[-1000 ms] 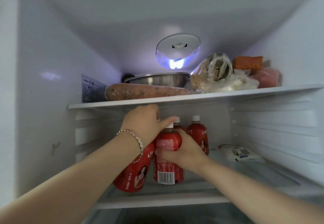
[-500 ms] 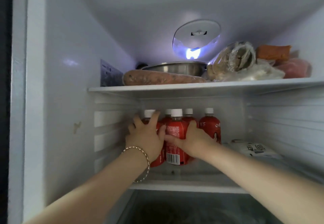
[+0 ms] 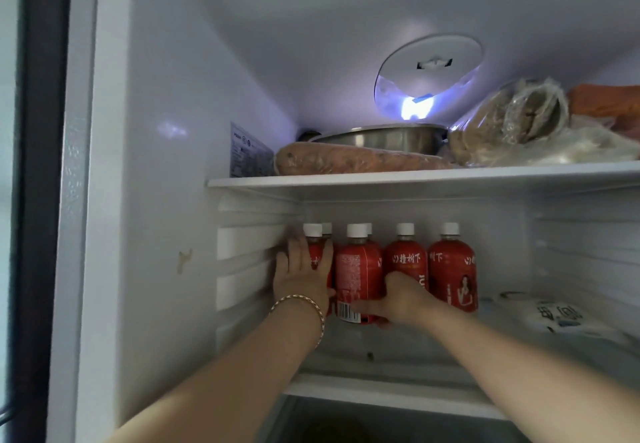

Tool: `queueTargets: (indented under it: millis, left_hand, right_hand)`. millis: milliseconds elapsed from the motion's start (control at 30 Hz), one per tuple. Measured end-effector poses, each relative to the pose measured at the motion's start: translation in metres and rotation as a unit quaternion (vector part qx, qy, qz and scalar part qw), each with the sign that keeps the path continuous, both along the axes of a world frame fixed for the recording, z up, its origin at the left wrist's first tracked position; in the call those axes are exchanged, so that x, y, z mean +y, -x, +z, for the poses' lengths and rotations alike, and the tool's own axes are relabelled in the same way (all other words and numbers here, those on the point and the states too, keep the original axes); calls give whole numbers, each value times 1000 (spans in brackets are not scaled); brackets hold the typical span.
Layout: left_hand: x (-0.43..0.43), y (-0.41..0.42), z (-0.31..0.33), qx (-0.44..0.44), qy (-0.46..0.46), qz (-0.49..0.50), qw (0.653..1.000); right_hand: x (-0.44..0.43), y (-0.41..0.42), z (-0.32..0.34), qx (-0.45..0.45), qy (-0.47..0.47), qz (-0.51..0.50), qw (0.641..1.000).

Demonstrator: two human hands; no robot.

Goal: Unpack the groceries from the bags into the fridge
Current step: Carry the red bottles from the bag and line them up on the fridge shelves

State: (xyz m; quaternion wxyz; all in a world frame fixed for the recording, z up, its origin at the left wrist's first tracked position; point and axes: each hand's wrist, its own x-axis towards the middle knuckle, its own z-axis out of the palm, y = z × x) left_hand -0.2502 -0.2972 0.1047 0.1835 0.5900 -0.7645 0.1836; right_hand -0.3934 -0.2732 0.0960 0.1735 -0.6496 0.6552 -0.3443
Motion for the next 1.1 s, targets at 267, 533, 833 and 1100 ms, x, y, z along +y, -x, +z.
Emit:
queueTargets:
  millis: [267,533,833,1100]
  left_hand:
    - [17,27,-1,220,-25,-64,973]
    - [14,25,-8,134,-27,-43,990]
    - [9,21,-4,122,-28,-42,991]
    - [17,14,6,57,-81,-17,995]
  right_hand:
    - [12,-1,8,53,-12,-57,997]
    - [5,31,13,35,-5,-338,940]
    - [5,25,7,65,-7,-351,934]
    - [73,13,-1,174,11,-177,969]
